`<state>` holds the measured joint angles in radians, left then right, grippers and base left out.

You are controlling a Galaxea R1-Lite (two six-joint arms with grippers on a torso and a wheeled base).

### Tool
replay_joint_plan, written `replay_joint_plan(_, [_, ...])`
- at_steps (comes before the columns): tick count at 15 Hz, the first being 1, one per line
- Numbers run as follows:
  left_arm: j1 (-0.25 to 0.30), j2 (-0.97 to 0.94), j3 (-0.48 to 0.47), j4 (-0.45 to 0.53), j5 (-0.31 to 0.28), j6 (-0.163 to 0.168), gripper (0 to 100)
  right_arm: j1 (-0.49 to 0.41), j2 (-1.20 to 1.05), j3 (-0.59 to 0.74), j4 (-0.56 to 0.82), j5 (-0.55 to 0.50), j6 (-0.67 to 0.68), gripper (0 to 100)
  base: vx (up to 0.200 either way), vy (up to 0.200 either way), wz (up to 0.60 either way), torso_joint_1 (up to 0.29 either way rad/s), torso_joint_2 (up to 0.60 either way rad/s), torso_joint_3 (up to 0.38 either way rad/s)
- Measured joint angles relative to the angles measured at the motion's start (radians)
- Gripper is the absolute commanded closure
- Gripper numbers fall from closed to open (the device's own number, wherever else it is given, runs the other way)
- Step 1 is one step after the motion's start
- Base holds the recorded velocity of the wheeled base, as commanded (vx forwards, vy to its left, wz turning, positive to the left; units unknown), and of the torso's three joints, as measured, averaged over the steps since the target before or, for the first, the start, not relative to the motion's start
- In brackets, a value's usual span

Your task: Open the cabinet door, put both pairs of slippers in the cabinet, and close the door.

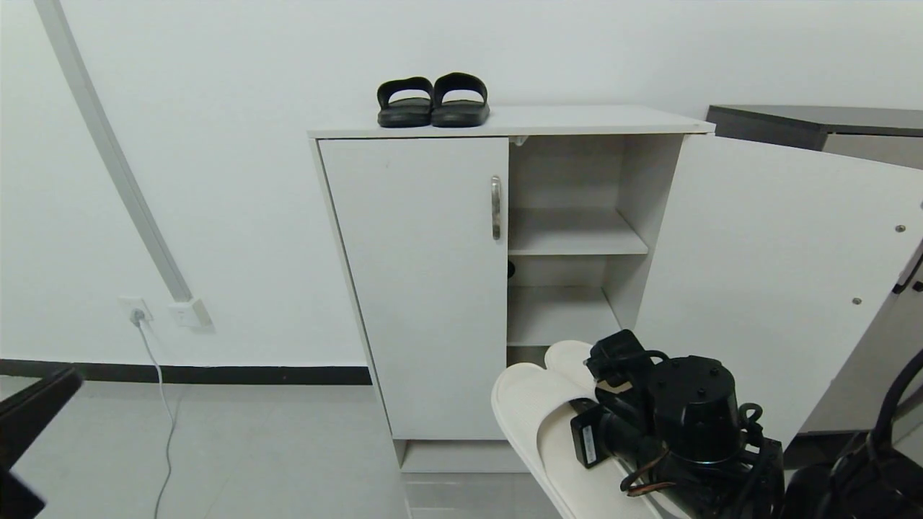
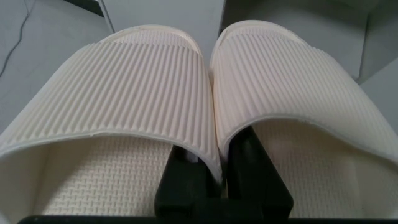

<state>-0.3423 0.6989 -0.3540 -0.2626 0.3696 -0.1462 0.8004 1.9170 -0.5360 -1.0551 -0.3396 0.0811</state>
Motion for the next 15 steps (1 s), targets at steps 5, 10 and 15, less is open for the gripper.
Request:
replay_joint_plan(5, [0.198,-0.304,0.086,0.177,0.058,0.052,100,-0.005,0.008,-0.001,0.0,-0.001,0.0,100,0.0,0.0,0.0,0.0,0.0,0.0])
replay_joint_plan(10, [0.258,-0.487,0.223,0.199,0.06,0.074,100,-0.005,0.014,0.003,0.0,-0.002,0.0,100,0.0,0.0,0.0,0.0,0.0,0.0])
replay_joint_plan(15, [0.309,-0.612,0.331,0.198,-0.024,0.139,100,-0.005,0.021,0.004,0.0,-0.002,0.0,100,0.0,0.0,0.0,0.0,0.0,0.0])
